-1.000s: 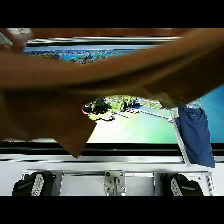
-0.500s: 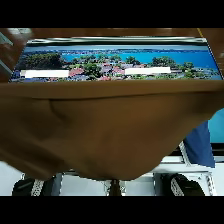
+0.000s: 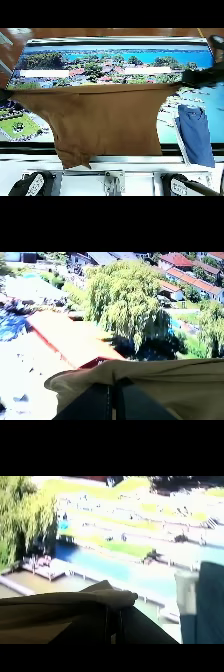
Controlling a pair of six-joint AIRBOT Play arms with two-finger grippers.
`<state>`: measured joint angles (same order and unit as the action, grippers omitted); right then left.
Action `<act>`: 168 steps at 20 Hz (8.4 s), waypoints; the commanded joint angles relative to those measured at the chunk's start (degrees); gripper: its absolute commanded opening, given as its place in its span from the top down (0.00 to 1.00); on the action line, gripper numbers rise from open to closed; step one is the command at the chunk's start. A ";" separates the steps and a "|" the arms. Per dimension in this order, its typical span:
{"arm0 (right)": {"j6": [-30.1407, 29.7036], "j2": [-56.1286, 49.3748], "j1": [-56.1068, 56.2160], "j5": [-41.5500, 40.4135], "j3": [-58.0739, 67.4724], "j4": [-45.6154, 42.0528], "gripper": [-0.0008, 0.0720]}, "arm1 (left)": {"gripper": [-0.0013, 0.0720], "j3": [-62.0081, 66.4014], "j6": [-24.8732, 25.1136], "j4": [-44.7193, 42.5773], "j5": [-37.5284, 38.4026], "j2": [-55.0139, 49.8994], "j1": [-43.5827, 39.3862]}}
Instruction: Fold the shirts.
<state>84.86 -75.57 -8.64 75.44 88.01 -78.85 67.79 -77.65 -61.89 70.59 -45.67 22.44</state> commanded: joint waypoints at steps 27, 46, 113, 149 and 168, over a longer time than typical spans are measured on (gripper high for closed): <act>1.60 -30.93 4.87 -11.91 -0.50 9.88 0.48 | 0.38 -3.65 -8.41 -2.23 -9.40 -43.71 -12.33; -7.63 -7.13 -13.33 3.04 -21.24 13.62 0.28 | 0.16 -45.94 8.63 7.56 -2.91 -12.35 12.57; -3.89 -33.46 3.63 -22.64 2.51 22.16 0.20 | 0.20 15.39 5.33 18.21 -1.79 -57.16 -3.04; -6.51 -4.50 -1.60 6.05 2.51 32.41 0.89 | 0.92 3.56 4.94 31.63 -31.56 -46.49 -45.97; -0.50 4.24 6.34 -0.17 2.38 28.63 0.89 | 0.93 16.06 6.40 30.82 -27.76 -57.05 -47.15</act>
<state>84.40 -69.45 -6.31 82.15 90.41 -49.71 83.57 -71.55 -22.09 37.21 -106.59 -32.64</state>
